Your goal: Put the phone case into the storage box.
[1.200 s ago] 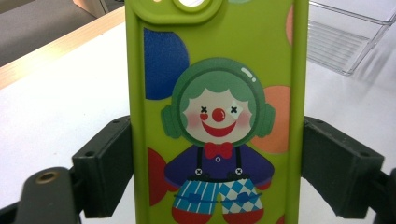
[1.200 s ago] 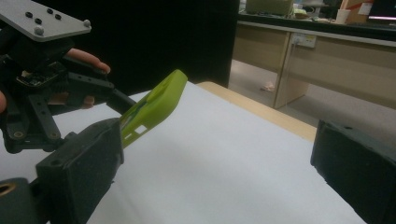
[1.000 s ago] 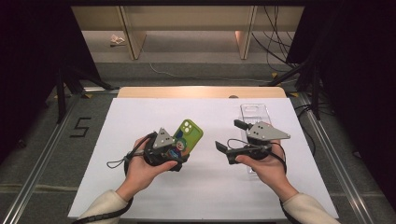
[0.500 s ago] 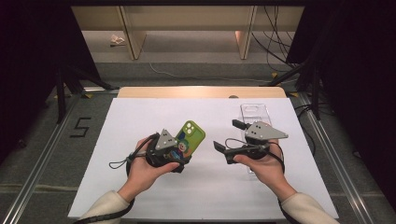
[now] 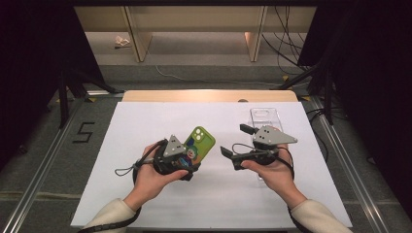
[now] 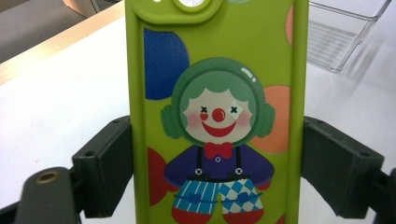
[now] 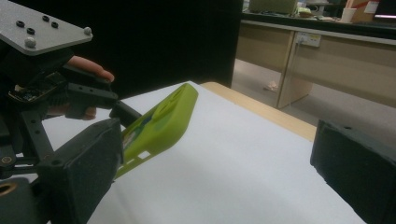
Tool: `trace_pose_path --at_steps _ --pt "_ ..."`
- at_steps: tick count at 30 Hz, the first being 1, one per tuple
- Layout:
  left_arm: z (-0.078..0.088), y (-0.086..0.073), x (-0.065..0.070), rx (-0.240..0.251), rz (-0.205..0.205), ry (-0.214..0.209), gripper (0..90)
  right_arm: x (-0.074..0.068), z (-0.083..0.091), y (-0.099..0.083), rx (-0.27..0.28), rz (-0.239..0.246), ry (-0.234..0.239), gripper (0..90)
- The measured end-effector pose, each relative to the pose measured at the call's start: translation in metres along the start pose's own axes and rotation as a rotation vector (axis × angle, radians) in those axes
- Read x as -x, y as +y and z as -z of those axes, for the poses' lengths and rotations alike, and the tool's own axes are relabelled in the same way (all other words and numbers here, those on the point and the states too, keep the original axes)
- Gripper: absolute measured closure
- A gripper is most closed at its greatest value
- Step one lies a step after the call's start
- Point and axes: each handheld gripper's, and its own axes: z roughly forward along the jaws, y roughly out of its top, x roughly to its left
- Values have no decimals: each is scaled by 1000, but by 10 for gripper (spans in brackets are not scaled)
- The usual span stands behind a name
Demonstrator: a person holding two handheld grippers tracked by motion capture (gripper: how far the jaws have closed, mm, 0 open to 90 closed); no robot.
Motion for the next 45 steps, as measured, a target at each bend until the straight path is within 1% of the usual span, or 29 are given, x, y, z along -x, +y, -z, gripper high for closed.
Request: trace_pose_path --at_steps 45 --pt "-7 2 11 3 -20 -15 160 -4 -13 5 3 2 9 45"
